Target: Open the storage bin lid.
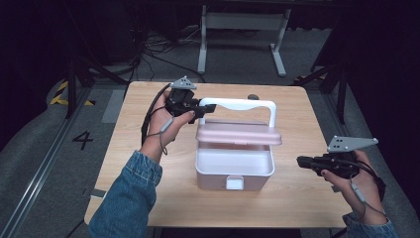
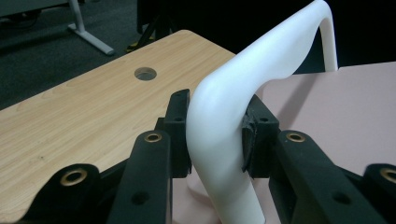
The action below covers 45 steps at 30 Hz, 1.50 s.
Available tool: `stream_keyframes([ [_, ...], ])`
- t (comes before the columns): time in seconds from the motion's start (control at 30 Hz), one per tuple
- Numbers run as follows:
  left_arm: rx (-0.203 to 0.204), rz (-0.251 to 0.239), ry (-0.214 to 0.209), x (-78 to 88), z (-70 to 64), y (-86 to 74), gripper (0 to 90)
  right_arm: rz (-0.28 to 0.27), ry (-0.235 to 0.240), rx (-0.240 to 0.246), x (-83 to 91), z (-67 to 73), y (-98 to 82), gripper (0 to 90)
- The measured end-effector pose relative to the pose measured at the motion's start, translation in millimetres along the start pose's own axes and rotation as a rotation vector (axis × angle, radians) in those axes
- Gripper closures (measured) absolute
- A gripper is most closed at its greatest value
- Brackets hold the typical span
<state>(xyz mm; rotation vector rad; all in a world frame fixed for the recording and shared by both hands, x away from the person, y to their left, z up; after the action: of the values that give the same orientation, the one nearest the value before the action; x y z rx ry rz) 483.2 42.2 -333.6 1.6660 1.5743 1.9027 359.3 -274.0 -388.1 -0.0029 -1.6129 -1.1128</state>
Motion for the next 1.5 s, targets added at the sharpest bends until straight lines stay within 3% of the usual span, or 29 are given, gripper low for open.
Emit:
stream_keyframes([
  [0.4, 0.037, -0.01, -0.008, -2.9, 4.7, 2.1, 68.5, -0.104, 0.037, 0.066, -13.8, 12.4, 37.8, 90.0],
  [0.67, 0.031, -0.008, 0.005, -3.1, 4.3, 1.8, 68.1, -0.16, 0.063, 0.102, -21.3, 19.9, 58.5, 90.0],
  [0.9, 0.019, 0.008, 0.004, -3.5, 2.6, -1.0, 66.9, -0.182, 0.068, 0.113, -26.0, 24.9, 66.0, 90.0],
  [1.1, 0.007, 0.017, 0.012, -2.4, 0.2, -4.8, 52.9, -0.191, 0.059, 0.111, -26.8, 23.5, 67.6, 90.0],
  [1.27, -0.026, 0.029, 0.106, 9.1, 2.5, -9.8, 33.1, -0.197, 0.058, 0.109, -28.0, 23.3, 69.2, 90.0],
  [1.5, -0.04, 0.043, 0.141, 29.1, 3.6, -23.6, 29.4, -0.207, 0.067, 0.106, -28.8, 22.7, 74.4, 90.0],
])
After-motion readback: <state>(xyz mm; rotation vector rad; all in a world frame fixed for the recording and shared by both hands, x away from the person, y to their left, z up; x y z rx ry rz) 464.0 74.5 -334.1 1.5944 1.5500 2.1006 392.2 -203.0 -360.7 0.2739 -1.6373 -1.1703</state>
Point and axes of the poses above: each handheld gripper's, and its own axes: x roughly backward along the jaws, y roughly out of its top, z roughly to its left, the point moved 8 cm from there along -x, roughly forward along the jaws, and after that the axes turned 10 degrees about z, right-handed, at the moved point
